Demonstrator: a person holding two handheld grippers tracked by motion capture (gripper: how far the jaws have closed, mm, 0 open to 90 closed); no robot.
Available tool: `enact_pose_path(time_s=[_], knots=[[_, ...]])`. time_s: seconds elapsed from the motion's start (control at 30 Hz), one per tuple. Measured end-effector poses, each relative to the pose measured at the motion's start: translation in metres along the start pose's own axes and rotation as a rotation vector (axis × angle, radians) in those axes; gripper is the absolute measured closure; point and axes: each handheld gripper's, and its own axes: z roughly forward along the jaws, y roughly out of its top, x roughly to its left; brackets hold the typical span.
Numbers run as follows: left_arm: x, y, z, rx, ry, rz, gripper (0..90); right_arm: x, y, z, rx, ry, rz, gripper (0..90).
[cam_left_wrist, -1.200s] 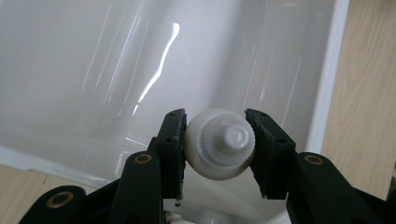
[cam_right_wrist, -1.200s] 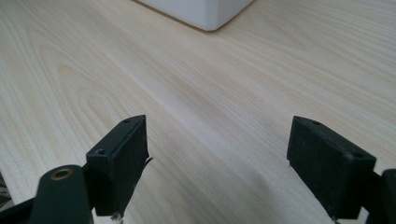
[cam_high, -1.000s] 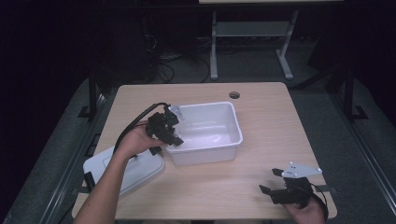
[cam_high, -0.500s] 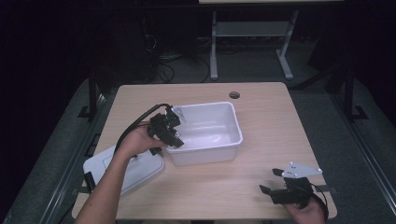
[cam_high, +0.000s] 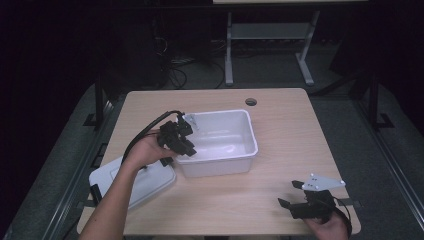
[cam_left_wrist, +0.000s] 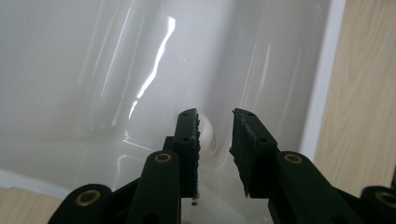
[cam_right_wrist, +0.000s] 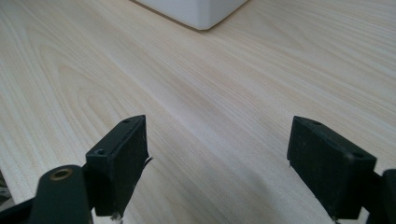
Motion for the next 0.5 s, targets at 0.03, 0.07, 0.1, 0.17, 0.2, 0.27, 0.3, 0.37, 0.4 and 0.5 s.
enact_pose_path(time_s=[0.03,0.07,0.1,0.17,0.2,0.27,0.3,0.37,0.4,0.5], knots=[[0.000,0.000,0.000,0.000,-0.001,-0.002,68.7,0.000,0.000,0.000,0.000,0.000,0.000,19.8],[0.000,0.000,-0.001,-0.002,0.002,0.000,69.2,0.000,0.000,0.000,-0.001,0.002,0.001,19.9],[-0.001,-0.001,-0.002,-0.001,0.003,0.002,69.9,0.000,0.000,0.000,-0.002,0.003,0.001,19.9],[-0.002,-0.001,-0.004,-0.009,0.006,0.004,68.6,0.000,0.000,0.000,-0.002,0.003,0.001,19.9],[-0.002,-0.001,-0.005,-0.014,0.009,0.002,68.4,0.000,0.000,0.000,0.001,0.001,0.001,19.9],[-0.003,-0.002,-0.008,-0.018,0.011,-0.002,66.8,0.000,0.000,0.000,0.002,0.001,-0.001,19.8],[-0.003,-0.002,-0.009,-0.018,0.012,0.003,66.3,0.000,0.000,0.000,0.002,0.001,0.000,19.9],[-0.005,-0.004,-0.014,-0.030,0.014,-0.002,65.2,0.000,0.000,0.000,0.004,0.001,0.000,19.9],[-0.005,-0.004,-0.016,-0.037,0.012,-0.002,65.0,0.000,0.000,0.000,0.004,0.001,0.000,19.9],[-0.008,-0.007,-0.024,-0.050,0.008,-0.002,64.2,-0.001,0.000,0.001,0.002,-0.001,-0.005,19.9]])
